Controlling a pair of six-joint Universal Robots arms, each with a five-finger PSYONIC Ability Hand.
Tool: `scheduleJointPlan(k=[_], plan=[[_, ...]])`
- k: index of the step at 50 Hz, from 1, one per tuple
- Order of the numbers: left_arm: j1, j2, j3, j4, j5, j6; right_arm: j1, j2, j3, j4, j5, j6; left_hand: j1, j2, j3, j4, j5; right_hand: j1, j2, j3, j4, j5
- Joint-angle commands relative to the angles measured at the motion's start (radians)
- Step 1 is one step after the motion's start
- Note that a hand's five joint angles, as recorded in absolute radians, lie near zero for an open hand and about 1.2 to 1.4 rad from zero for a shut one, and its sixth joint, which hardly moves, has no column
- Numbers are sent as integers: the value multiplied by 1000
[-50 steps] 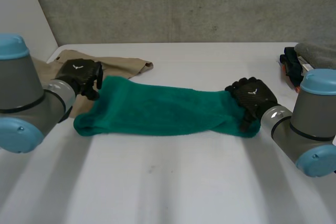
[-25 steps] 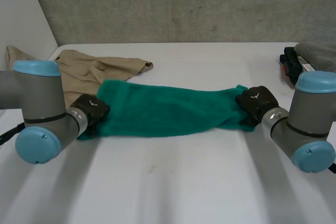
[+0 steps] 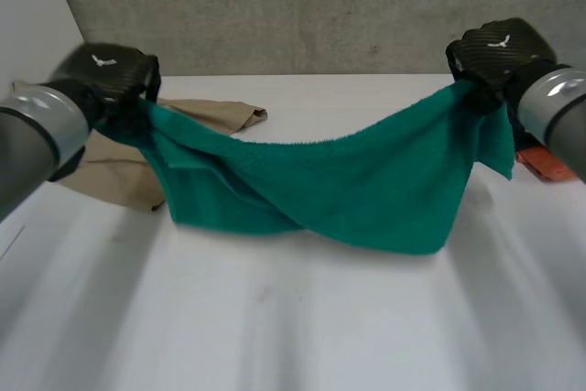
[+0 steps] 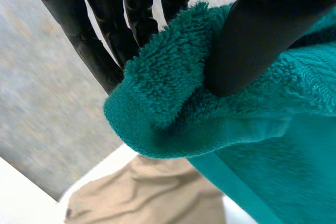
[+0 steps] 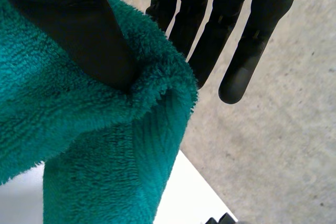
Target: Fold the laundry.
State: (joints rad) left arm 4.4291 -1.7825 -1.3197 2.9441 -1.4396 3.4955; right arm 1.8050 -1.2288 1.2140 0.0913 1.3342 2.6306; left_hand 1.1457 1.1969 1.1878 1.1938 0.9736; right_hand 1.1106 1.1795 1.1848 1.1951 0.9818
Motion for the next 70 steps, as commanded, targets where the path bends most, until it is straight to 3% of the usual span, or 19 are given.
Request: scheduleJointPlan(k=[1, 5, 6, 8, 9, 10, 12, 16, 19, 23, 26, 34, 41, 45, 50, 56, 57, 59, 70], plan=[[-27, -352, 173, 1, -106, 19, 56, 289, -163, -45, 109, -20, 251, 199, 208, 202, 248, 286, 217, 211, 201, 240], [-34, -526, 316, -13, -165, 33, 88, 421, -229, -155, 143, -26, 245, 194, 203, 197, 243, 286, 217, 211, 201, 240], [-36, -553, 342, -19, -167, 33, 92, 440, -235, -177, 145, -24, 135, 83, 92, 86, 132, 242, 173, 167, 157, 196], [-43, -587, 384, -31, -162, 30, 102, 475, -243, -228, 149, -18, -188, -239, -230, -236, -190, -307, -376, -381, -392, -353], [-51, -604, 419, -46, -151, 36, 111, 503, -242, -282, 160, -11, -620, -671, -662, -668, -622, -796, -865, -870, -881, -842], [-57, -610, 431, -53, -151, 37, 117, 512, -240, -312, 172, -4, -775, -826, -817, -823, -778, -936, -1005, -1010, -1021, -982], [-69, -607, 444, -63, -165, 40, 131, 511, -228, -379, 224, 12, -971, -1022, -1013, -1019, -974, -936, -1005, -1010, -1021, -982], [-65, -536, 433, -47, -206, 42, 146, 447, -167, -407, 295, 51, -971, -1022, -1013, -1019, -974, -936, -1005, -1010, -1021, -982], [-59, -467, 375, -24, -217, 43, 148, 364, -104, -389, 300, 69, -971, -1022, -1013, -1019, -974, -936, -1005, -1010, -1021, -982], [-37, -361, 236, 47, -199, 65, 146, 217, 27, -296, 258, 69, -971, -1022, -1013, -1019, -974, -936, -1005, -1010, -1021, -982], [-24, -278, 81, 125, -158, 131, 137, 111, 152, -147, 182, 19, -971, -1022, -1013, -1019, -974, -928, -997, -1002, -1013, -974], [-14, -242, -107, 204, -61, 263, 90, 51, 357, 25, 83, -90, -777, -828, -819, -825, -779, -543, -612, -617, -627, -589], [3, -264, -118, 205, -58, 272, 82, 98, 472, -115, 37, -112, -797, -848, -839, -845, -800, -507, -576, -581, -592, -553], [1, -264, -111, 208, -59, 269, 91, 147, 492, -246, 48, -145, -815, -866, -857, -863, -817, -633, -702, -707, -718, -679], [-2, -261, -111, 211, -59, 263, 99, 195, 496, -395, 75, -176, -847, -898, -889, -895, -850, -607, -676, -682, -692, -653], [-4, -264, -118, 211, -59, 252, 116, 241, 490, -544, 103, -198, -856, -907, -898, -904, -858, -323, -392, -397, -408, -369], [-5, -264, -119, 211, -58, 252, 120, 242, 490, -582, 106, -202, -856, -907, -898, -904, -858, -11, -80, -86, -96, -57], [-7, -265, -121, 211, -56, 250, 125, 241, 490, -622, 109, -208, -856, -907, -898, -904, -858, 285, 216, 210, 200, 239], [-30, -273, -121, 240, -55, 244, 160, 86, 492, -647, 111, -149, -915, -966, -957, -963, -917, 286, 217, 211, 201, 240]])
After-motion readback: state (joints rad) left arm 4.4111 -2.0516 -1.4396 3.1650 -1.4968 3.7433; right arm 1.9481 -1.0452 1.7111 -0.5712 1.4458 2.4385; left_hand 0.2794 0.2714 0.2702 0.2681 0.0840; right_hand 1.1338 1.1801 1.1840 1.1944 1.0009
